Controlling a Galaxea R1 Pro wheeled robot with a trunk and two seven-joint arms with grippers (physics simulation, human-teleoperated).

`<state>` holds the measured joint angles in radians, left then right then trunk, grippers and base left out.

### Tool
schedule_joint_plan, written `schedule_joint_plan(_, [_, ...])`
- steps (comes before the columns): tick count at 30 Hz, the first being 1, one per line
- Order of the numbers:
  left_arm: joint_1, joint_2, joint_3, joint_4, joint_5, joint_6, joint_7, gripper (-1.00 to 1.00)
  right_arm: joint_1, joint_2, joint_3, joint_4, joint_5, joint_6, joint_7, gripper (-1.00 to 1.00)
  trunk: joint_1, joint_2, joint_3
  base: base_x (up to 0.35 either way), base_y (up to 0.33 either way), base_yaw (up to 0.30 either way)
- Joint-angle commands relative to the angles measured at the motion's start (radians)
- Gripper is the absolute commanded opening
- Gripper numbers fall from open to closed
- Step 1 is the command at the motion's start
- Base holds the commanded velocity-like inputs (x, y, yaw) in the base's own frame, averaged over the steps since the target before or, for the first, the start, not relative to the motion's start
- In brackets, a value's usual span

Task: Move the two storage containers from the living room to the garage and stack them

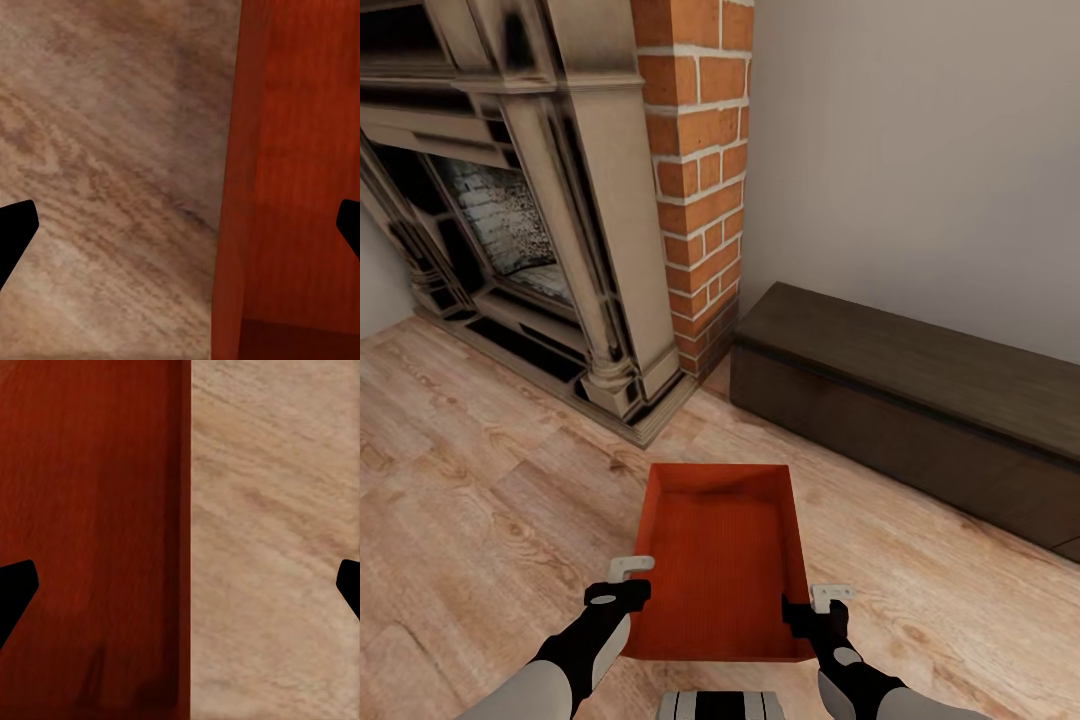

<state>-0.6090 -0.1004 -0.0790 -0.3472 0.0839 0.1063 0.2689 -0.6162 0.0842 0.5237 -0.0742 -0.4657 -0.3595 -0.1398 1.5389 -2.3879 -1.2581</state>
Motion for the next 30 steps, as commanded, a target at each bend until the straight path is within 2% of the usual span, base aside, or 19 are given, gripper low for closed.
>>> schedule_joint_plan(1, [0.000,0.001,-0.008,-0.002,0.009,0.006,0.007,1.00,0.000,0.000,0.009,0.001,-0.007,-0.003,-0.004,1.00,0.000,0.000,-0.001,0.000,0.000,0.000])
schedule_joint_plan(30, [0.000,-0.008,-0.007,-0.003,0.005,0.006,0.006,1.00,0.000,0.000,0.009,0.001,-0.007,-0.003,-0.004,1.00,0.000,0.000,-0.001,0.000,0.000,0.000])
